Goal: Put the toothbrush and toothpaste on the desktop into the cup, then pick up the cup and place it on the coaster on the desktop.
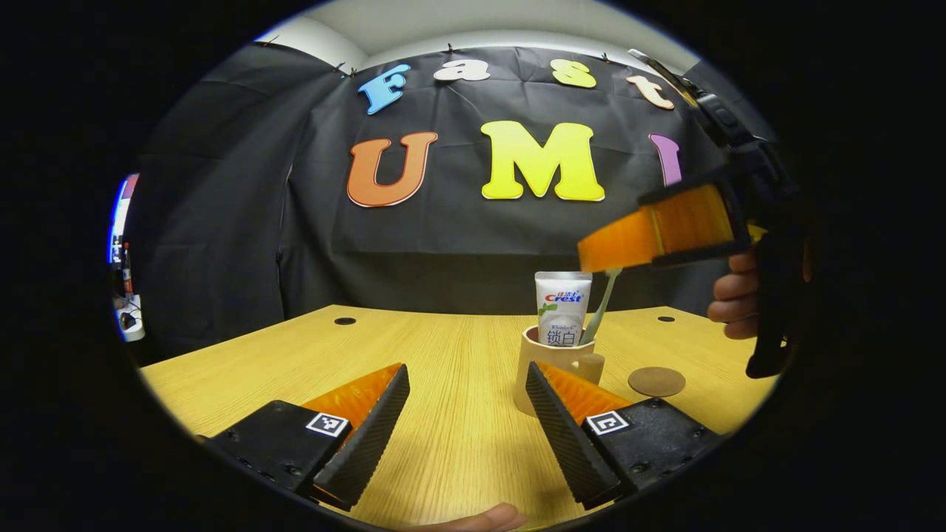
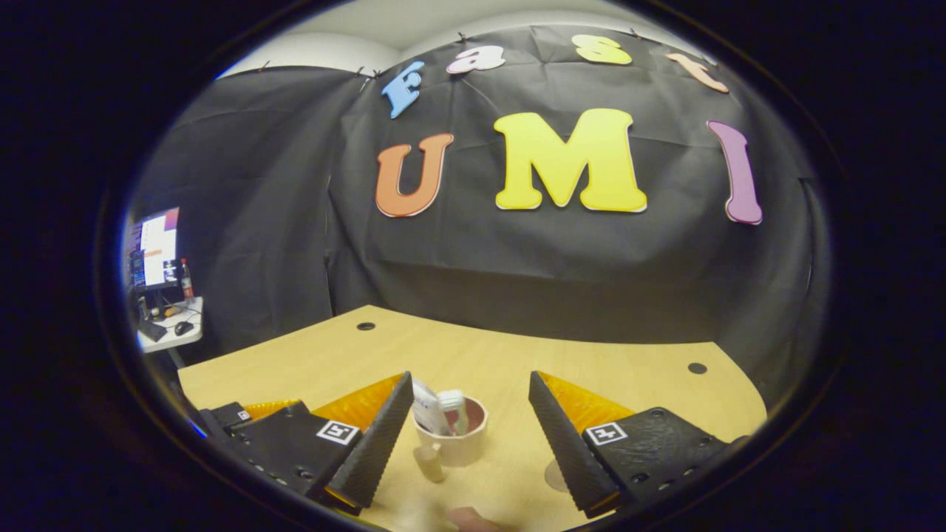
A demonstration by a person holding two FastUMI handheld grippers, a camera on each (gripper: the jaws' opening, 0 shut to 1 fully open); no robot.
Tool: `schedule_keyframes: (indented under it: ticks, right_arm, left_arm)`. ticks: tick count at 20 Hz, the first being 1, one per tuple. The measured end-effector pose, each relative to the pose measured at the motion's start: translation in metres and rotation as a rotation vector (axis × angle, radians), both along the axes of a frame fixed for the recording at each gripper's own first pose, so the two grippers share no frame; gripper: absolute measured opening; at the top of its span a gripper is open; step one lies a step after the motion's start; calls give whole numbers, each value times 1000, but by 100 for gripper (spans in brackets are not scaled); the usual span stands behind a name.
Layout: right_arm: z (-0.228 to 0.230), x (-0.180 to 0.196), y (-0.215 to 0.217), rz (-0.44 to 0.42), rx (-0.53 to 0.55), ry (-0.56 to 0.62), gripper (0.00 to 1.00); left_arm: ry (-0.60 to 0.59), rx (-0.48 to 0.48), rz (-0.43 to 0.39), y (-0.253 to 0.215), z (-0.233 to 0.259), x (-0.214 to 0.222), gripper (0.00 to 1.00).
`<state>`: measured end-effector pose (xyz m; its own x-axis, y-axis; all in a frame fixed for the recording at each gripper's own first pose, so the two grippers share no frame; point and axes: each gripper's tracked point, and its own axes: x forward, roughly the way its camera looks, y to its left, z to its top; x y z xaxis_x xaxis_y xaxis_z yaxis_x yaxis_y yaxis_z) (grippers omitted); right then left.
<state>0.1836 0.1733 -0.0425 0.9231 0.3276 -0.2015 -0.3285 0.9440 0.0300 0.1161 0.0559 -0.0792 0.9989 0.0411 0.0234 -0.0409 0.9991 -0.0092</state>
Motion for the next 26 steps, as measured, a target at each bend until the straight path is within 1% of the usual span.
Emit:
schedule_keyframes:
  ticks: [1, 4, 8, 9, 11, 14, 15, 17, 19, 22, 25, 26]
  right_arm:
    - [2, -7, -5, -2, 1, -9, 94]
    - [4, -27, -17, 0, 24, -23, 95]
    - [17, -49, -44, -20, 52, -43, 95]
    - [21, -54, -52, -27, 57, -52, 95]
    - [28, -64, -68, -44, 65, -76, 95]
    - [31, -74, -89, -69, 43, -105, 95]
    - [32, -77, -97, -77, 36, -114, 95]
    - [30, -85, -107, -86, 41, -116, 95]
    - [23, -93, -115, -90, 53, -106, 96]
    - [18, -100, -126, -104, 57, -106, 95]
    - [16, -107, -137, -113, 74, -108, 95]
    - [14, -109, -141, -116, 77, -109, 96]
  left_arm:
    - [-10, -2, -9, -2, 2, 0, 100]
    - [-7, -21, -49, -8, 2, -1, 100]
    - [46, -59, -62, -18, -6, 7, 100]
    - [64, -55, -64, -21, -6, 8, 100]
    - [92, -70, -91, -30, 2, 7, 100]
    - [102, -128, -145, -48, 30, 5, 99]
    - [117, -122, -159, -53, 38, 6, 99]
    - [138, -70, -146, -51, 57, 4, 98]
    - [149, -34, -161, -54, 79, 7, 98]
    - [201, -19, -173, -59, 104, 11, 99]
    - [234, 7, -168, -62, 125, 21, 98]
    - [263, 13, -170, -64, 127, 25, 98]
